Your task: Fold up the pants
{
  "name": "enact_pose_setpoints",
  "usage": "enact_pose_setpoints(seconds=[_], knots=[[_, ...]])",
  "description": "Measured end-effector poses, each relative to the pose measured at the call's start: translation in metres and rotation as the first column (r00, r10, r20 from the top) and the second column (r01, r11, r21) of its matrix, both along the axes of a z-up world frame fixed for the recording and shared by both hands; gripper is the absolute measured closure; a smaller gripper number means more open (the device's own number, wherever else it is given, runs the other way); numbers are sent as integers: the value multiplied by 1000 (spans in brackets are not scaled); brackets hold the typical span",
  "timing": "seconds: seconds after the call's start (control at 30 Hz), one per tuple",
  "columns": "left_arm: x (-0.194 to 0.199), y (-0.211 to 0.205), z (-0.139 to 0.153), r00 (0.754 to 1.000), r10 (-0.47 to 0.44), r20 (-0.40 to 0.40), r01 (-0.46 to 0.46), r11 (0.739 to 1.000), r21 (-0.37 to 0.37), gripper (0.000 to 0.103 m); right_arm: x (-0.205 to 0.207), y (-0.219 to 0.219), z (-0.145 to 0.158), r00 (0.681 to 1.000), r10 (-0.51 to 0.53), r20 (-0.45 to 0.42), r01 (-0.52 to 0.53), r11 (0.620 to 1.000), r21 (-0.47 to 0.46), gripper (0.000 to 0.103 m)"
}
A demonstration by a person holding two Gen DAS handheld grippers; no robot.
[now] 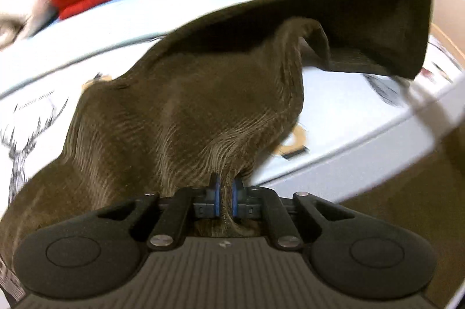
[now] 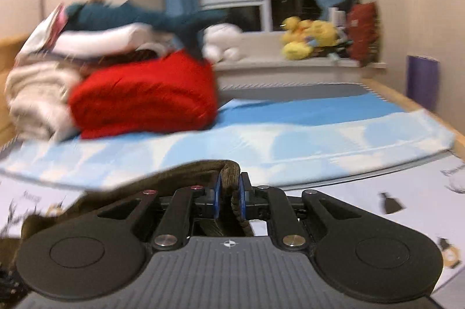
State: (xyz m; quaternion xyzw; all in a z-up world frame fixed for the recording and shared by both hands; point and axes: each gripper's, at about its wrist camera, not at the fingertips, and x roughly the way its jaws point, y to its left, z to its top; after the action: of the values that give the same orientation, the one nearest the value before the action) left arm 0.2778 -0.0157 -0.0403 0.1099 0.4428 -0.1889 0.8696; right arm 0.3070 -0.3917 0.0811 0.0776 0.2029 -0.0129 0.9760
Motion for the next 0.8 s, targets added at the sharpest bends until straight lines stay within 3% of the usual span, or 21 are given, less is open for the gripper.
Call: enact_pose_setpoints(seconds=[0.17, 0.27, 0.37, 0.43, 0.57, 0.67, 0.73, 0.8], knots=[[-29, 21, 18, 976, -217, 22, 218, 974, -64, 96, -10, -76, 18, 974, -226, 3, 225, 971, 77, 90], [-44, 20, 14, 935, -352, -26, 347, 931, -114, 94, -12, -117, 0, 904, -425, -54, 428, 900, 79, 87], [-50, 11, 6, 908, -410, -87, 404, 912, -73, 79, -12, -143, -39, 816, -557, -153, 570, 819, 62, 71], [-47, 19, 14, 913, -404, -58, 396, 911, -117, 68, -15, -155, -61, 807, -543, -231, 576, 810, 109, 70], [-20, 62, 40, 979, -204, 16, 202, 951, -234, 46, -37, -175, -88, 774, -552, -310, 614, 773, 159, 66], [10, 102, 37, 998, 52, 32, -46, 985, -168, 38, -48, -187, -100, 743, -551, -380, 635, 760, 138, 61], [31, 134, 26, 967, 254, 6, -253, 964, -86, 37, -57, -194, -113, 693, -551, -465, 666, 736, 121, 61], [45, 170, 14, 895, 446, -24, -447, 895, -18, 36, -64, -196, -126, 628, -555, -545, 698, 712, 77, 60]])
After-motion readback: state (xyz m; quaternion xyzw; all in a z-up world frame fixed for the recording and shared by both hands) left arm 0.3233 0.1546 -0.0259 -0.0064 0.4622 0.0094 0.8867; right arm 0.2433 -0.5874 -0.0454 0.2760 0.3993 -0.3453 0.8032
